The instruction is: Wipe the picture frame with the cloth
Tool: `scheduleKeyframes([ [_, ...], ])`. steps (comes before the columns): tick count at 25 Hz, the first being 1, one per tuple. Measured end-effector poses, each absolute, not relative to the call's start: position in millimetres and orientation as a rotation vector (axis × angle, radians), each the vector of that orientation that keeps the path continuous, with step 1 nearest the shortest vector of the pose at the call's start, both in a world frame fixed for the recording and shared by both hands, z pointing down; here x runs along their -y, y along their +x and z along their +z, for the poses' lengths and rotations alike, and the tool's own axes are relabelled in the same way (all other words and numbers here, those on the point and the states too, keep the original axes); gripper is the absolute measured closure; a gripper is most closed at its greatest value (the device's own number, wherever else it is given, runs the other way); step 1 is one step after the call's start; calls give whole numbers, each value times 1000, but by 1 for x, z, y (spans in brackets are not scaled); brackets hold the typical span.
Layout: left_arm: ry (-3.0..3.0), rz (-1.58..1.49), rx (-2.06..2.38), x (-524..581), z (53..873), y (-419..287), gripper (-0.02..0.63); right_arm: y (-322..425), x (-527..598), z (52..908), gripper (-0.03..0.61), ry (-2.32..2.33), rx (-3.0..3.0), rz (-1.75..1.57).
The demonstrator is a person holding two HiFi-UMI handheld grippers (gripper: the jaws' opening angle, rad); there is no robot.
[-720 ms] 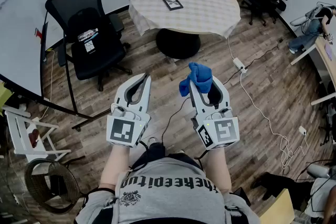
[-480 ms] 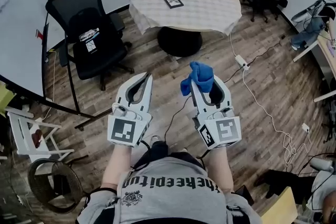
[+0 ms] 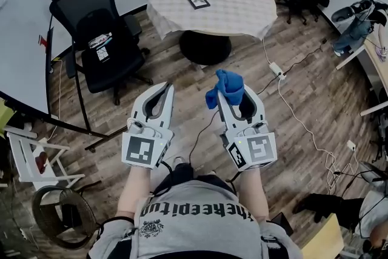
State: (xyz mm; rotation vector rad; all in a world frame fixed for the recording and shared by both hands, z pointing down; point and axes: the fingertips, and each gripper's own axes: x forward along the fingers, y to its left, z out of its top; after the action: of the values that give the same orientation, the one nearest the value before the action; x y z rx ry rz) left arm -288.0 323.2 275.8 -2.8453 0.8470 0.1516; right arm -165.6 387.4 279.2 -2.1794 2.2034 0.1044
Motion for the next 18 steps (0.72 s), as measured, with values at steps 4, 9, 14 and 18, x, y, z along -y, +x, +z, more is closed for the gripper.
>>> scheduleKeyframes([
  [4,-2842,196,-812,-313,273,-291,597,-170,-377,278,388,-2183,-2193,109],
  [9,-2832,222,-775,-297,269,-298,597,-175,-363,274,383,-2163,-2139,106],
  [14,-2841,228,-726,-284,271,-299,597,-179,-357,267,382,-2152,-2087,183],
  [18,-2825,248,-702,-271,268,-288,597,-165,-346,265,377,-2159,-2087,181],
])
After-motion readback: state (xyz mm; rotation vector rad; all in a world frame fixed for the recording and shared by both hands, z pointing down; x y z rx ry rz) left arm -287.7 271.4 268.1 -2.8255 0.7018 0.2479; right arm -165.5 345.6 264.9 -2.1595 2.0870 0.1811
